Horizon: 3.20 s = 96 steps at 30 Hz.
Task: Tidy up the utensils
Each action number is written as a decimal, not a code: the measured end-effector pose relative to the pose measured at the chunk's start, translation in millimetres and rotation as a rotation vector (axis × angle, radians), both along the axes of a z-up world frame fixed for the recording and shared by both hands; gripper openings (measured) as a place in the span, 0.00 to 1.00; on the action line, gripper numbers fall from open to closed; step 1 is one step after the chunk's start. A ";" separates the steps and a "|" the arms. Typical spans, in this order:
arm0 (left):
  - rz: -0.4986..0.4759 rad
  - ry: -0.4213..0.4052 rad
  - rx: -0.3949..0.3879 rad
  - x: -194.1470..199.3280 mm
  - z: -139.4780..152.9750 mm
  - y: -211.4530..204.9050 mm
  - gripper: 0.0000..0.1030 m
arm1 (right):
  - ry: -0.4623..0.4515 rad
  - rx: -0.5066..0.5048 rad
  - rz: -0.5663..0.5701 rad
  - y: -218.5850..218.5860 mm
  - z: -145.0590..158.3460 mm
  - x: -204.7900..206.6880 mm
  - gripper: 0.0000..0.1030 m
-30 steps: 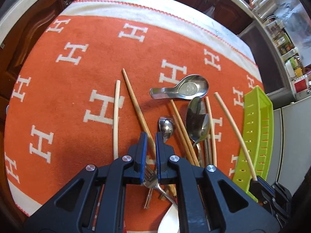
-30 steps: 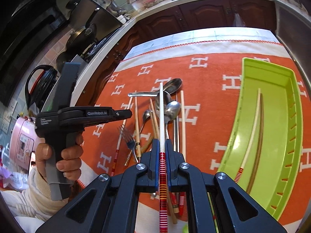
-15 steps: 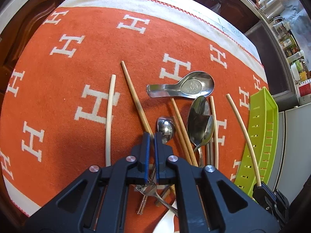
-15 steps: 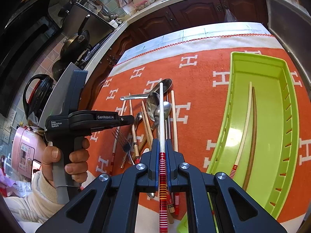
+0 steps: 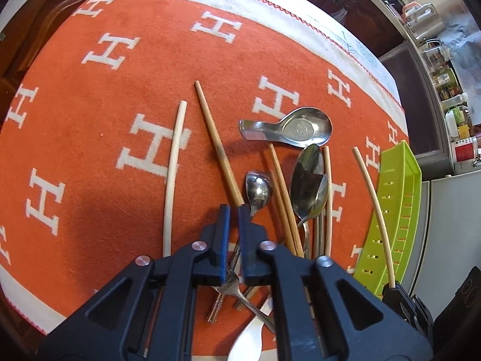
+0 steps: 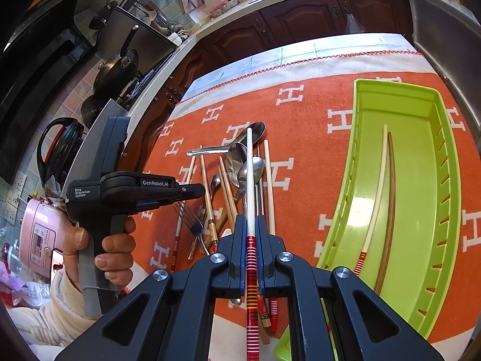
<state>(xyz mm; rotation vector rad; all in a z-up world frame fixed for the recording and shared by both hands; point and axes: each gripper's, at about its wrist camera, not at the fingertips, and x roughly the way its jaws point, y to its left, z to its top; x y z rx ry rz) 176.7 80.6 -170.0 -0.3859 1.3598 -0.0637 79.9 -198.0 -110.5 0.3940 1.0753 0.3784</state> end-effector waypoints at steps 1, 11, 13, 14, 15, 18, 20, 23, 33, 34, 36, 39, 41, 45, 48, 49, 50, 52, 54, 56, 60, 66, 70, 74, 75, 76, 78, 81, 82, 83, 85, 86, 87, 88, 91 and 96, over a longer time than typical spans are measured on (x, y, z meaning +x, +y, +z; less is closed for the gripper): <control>0.001 0.001 0.003 0.9 -0.4 -0.7 0.12 | 0.000 0.000 0.000 -0.1 -0.1 0.1 0.05; 0.010 -0.002 0.017 3.6 0.4 -6.7 0.24 | 0.006 0.001 -0.004 0.8 -2.1 -1.9 0.05; 0.008 0.007 0.024 5.2 -2.0 -9.2 0.24 | 0.008 0.001 -0.004 0.7 -2.1 -1.9 0.05; 0.006 0.013 0.023 6.2 -4.1 -10.5 0.24 | 0.009 0.002 -0.003 1.1 -2.1 -2.2 0.05; 0.007 0.011 0.026 6.6 -5.2 -11.4 0.22 | 0.010 0.003 -0.003 1.5 -2.0 -2.5 0.05; 0.007 -0.005 0.008 6.3 -4.4 -12.8 0.05 | 0.011 0.004 -0.008 -1.1 -2.0 -2.0 0.05; 0.012 -0.009 0.011 4.6 -3.6 -12.4 0.05 | 0.011 0.004 -0.013 -3.3 -1.3 -2.7 0.05; 0.016 -0.013 0.005 -0.7 -0.4 -9.1 0.04 | 0.011 0.006 -0.021 -5.2 -1.2 -4.0 0.05; -0.019 -0.056 -0.063 -29.1 37.0 -11.6 0.04 | -0.011 0.015 -0.046 -13.7 9.3 -15.8 0.05; -0.026 -0.066 -0.068 -33.3 42.9 -13.2 0.04 | -0.015 0.015 -0.051 -15.7 10.6 -18.7 0.05; -0.050 -0.090 -0.080 -40.2 56.8 -20.6 0.04 | -0.024 0.017 -0.065 -20.7 14.9 -24.5 0.05; -0.102 -0.126 -0.092 -49.1 76.4 -37.5 0.03 | -0.038 0.021 -0.091 -30.8 21.7 -34.2 0.05; -0.136 -0.142 -0.100 -53.5 88.4 -50.5 0.03 | -0.047 0.020 -0.112 -38.0 26.3 -40.8 0.05; -0.233 -0.169 -0.116 -62.5 109.9 -84.5 0.03 | -0.060 0.006 -0.182 -60.3 31.9 -54.7 0.05; -0.309 -0.193 -0.128 -68.2 122.9 -115.9 0.02 | -0.068 -0.021 -0.252 -81.8 33.7 -66.9 0.05; -0.328 -0.198 -0.130 -69.6 126.2 -122.8 0.01 | -0.068 -0.029 -0.270 -87.2 33.2 -69.9 0.05; -0.355 -0.201 -0.134 -70.5 129.3 -133.3 0.00 | -0.066 -0.036 -0.296 -94.9 31.9 -73.9 0.05; -0.403 -0.193 -0.141 -73.1 133.1 -151.8 0.00 | -0.060 -0.055 -0.340 -108.0 27.5 -80.3 0.05; -0.455 -0.174 -0.144 -73.8 132.6 -170.9 0.00 | -0.053 -0.081 -0.361 -116.6 22.9 -84.4 0.05; -0.490 -0.147 -0.152 -73.7 127.5 -185.7 0.00 | -0.045 -0.092 -0.373 -123.3 16.3 -85.9 0.05; -0.526 -0.098 -0.111 -65.3 105.4 -215.7 0.00 | -0.022 -0.103 -0.389 -132.1 3.4 -86.4 0.06; -0.502 -0.113 -0.024 -54.5 81.3 -222.1 0.00 | -0.044 -0.103 -0.395 -126.8 -2.3 -76.8 0.32; -0.458 -0.157 0.032 -45.3 74.8 -203.2 0.00 | -0.048 -0.096 -0.388 -123.3 -0.7 -72.5 0.33; -0.395 -0.181 0.047 -29.4 66.8 -187.5 0.00 | -0.039 -0.088 -0.380 -122.1 -5.8 -67.5 0.33; -0.381 -0.182 0.050 -24.7 62.4 -184.7 0.00 | -0.039 -0.087 -0.375 -121.3 -7.0 -66.2 0.33; -0.373 -0.179 0.052 -20.2 57.9 -183.8 0.00 | -0.039 -0.087 -0.373 -121.3 -7.2 -66.8 0.33; -0.356 -0.165 0.030 -9.1 45.0 -179.8 0.00 | -0.040 -0.087 -0.368 -121.2 -8.4 -65.3 0.33; -0.350 -0.149 -0.012 2.6 27.9 -179.8 0.00 | -0.043 -0.087 -0.367 -122.1 -9.2 -64.6 0.33; -0.352 -0.146 -0.019 5.8 23.0 -181.0 0.00 | -0.042 -0.086 -0.368 -122.7 -9.6 -64.2 0.32; -0.356 -0.144 -0.023 8.3 19.4 -183.0 0.00 | -0.042 -0.087 -0.369 -123.0 -10.0 -63.9 0.32; -0.363 -0.148 -0.017 11.1 13.1 -188.2 0.00 | -0.041 -0.088 -0.370 -123.8 -10.6 -63.7 0.32; -0.368 -0.151 -0.007 12.8 10.5 -189.7 0.00 | -0.040 -0.088 -0.369 -123.8 -10.8 -63.3 0.32; -0.373 -0.153 0.000 13.5 8.7 -191.3 0.00 | -0.040 -0.089 -0.369 -123.8 -10.7 -63.2 0.32; -0.378 -0.154 0.008 13.5 7.3 -193.3 0.00 | -0.041 -0.091 -0.369 -123.7 -9.9 -64.5 0.32; -0.389 -0.151 0.025 16.4 -1.7 -201.3 0.00 | -0.044 -0.096 -0.368 -123.1 -9.4 -64.9 0.32; -0.426 -0.163 0.038 20.5 -4.1 -213.9 0.01 | -0.042 -0.098 -0.372 -123.9 -10.0 -64.7 0.32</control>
